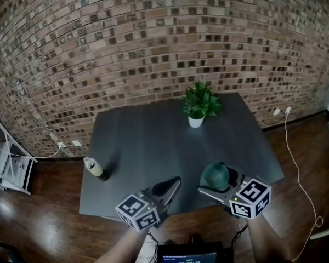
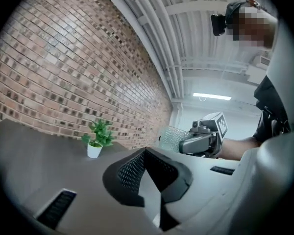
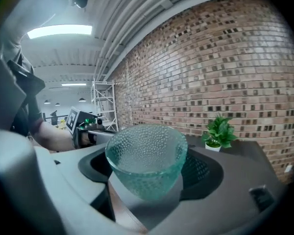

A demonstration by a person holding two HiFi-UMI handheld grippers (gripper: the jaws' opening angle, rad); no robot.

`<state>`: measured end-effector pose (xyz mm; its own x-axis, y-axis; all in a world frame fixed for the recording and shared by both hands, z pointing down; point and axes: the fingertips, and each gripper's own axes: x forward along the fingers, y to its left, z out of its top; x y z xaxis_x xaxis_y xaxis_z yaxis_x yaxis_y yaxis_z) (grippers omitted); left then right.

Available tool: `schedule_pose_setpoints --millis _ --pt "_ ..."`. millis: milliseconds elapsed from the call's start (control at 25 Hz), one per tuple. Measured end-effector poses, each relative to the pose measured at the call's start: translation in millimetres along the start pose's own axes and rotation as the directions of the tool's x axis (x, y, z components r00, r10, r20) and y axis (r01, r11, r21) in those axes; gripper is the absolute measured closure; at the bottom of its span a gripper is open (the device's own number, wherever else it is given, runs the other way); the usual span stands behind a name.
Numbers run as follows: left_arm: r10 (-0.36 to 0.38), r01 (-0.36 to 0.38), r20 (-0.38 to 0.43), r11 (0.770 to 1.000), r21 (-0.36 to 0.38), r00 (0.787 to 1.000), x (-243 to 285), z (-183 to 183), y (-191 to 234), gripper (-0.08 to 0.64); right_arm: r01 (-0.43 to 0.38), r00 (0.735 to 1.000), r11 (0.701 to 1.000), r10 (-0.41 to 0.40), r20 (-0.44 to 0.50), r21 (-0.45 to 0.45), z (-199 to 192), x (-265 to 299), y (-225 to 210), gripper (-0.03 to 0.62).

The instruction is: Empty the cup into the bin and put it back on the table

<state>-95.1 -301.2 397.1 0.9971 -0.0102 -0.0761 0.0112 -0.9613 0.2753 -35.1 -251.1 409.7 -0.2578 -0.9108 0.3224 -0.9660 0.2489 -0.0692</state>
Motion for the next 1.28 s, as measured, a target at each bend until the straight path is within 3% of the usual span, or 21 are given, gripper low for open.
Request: schedule_pose_setpoints --millis 280,720,1280 --pt "-0.157 0.157 -0.060 0.988 -0.015 0.986 50 -22 -49 0.569 0.143 0.990 0.988 -0.142 -0.015 0.051 -22 -72 -19 0.193" --pt "-0.286 0.287 -0.078 0.958 -0.001 0.955 146 -34 -139 0.569 0.325 0.944 0.941 -0.330 0.033 0.096 -35 -211 -80 0.193" --pt "-0.385 0.384 -0.069 0.923 -0.023 0.920 280 -75 -253 0.569 0.407 0.912 0.908 -0.410 0.015 0.101 -72 -353 -163 0.193"
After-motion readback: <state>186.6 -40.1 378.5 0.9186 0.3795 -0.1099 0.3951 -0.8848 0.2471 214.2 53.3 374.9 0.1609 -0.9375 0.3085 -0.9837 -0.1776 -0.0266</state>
